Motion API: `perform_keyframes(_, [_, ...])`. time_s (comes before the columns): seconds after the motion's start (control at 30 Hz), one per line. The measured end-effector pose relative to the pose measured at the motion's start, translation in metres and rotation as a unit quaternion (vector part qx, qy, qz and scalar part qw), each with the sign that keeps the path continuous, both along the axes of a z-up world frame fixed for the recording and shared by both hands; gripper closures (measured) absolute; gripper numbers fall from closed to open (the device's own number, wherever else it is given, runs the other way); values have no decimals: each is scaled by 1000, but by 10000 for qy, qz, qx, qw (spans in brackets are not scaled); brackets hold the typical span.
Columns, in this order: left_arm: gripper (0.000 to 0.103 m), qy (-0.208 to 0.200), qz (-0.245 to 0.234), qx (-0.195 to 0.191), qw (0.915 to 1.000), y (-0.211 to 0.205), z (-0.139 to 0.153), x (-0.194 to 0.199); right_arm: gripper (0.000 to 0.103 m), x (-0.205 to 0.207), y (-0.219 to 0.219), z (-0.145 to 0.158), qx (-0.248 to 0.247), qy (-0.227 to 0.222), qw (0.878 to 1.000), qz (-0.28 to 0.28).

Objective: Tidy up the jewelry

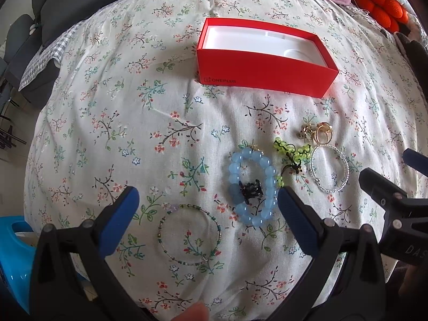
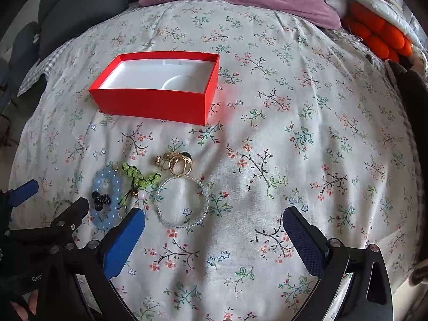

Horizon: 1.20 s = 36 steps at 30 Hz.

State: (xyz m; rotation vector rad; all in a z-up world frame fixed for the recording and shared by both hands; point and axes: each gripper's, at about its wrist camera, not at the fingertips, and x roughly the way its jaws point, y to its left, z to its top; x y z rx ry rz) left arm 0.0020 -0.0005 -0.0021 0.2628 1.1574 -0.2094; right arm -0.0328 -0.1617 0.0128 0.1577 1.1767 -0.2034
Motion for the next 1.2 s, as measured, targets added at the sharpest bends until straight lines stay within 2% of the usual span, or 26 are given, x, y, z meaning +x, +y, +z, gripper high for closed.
perform_keyframes(1.2, [0,11,-2,-25,10000,1,0,1,0,1,1,2,-47,-37,10000,17])
